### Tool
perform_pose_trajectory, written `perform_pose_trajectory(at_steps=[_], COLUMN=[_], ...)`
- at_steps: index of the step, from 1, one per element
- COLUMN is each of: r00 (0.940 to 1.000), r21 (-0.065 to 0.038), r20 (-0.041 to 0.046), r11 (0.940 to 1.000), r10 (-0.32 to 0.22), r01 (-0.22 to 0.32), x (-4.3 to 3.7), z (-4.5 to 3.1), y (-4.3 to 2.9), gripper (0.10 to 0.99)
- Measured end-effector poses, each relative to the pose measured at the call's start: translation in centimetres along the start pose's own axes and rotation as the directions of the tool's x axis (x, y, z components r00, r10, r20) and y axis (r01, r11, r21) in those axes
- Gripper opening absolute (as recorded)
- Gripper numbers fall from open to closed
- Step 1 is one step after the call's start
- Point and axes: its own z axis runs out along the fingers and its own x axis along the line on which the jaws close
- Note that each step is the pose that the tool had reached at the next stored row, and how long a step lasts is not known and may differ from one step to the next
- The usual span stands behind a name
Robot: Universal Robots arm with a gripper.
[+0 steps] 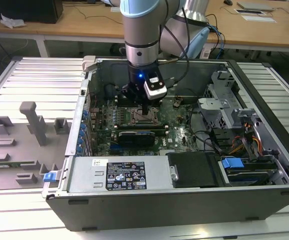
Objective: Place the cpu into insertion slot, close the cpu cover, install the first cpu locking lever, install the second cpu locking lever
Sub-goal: 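Install the first cpu locking lever, then install the second cpu locking lever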
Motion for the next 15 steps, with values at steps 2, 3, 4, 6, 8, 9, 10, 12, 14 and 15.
perform_pose_trajectory(at_steps=[2,3,4,6,8,9,10,12,14,15], r00=[1.0000,1.0000,1.0000,1.0000,1.0000,1.0000,1.0000,1.0000,1.0000,1.0000], r21=[0.001,0.001,0.000,0.001,0.001,0.001,0.001,0.001,0.001,0.001], r20=[0.0001,0.0001,0.0003,0.0001,0.0001,0.0001,0.0001,0.0001,0.0001,0.0001], r11=[1.0000,1.0000,1.0000,1.0000,1.0000,1.0000,1.0000,1.0000,1.0000,1.0000], r10=[0.000,0.000,0.000,0.000,0.000,0.000,0.000,0.000,0.000,0.000], r01=[0.000,0.000,0.000,0.000,0.000,0.000,0.000,0.000,0.000,0.000], x=[-0.08,-0.12,-0.12,-0.13,-0.13,-0.13,-0.14,-0.14,-0.14,-0.14], z=[-0.75,-1.12,-1.12,-1.14,-1.19,-1.20,-1.22,-1.25,-1.26,-1.26], y=[0.00,0.00,0.01,0.01,0.01,0.01,0.01,0.01,0.01,0.01], gripper=[0.106,0.106,0.106,0.106,0.106,0.106,0.106,0.106,0.106,0.106])
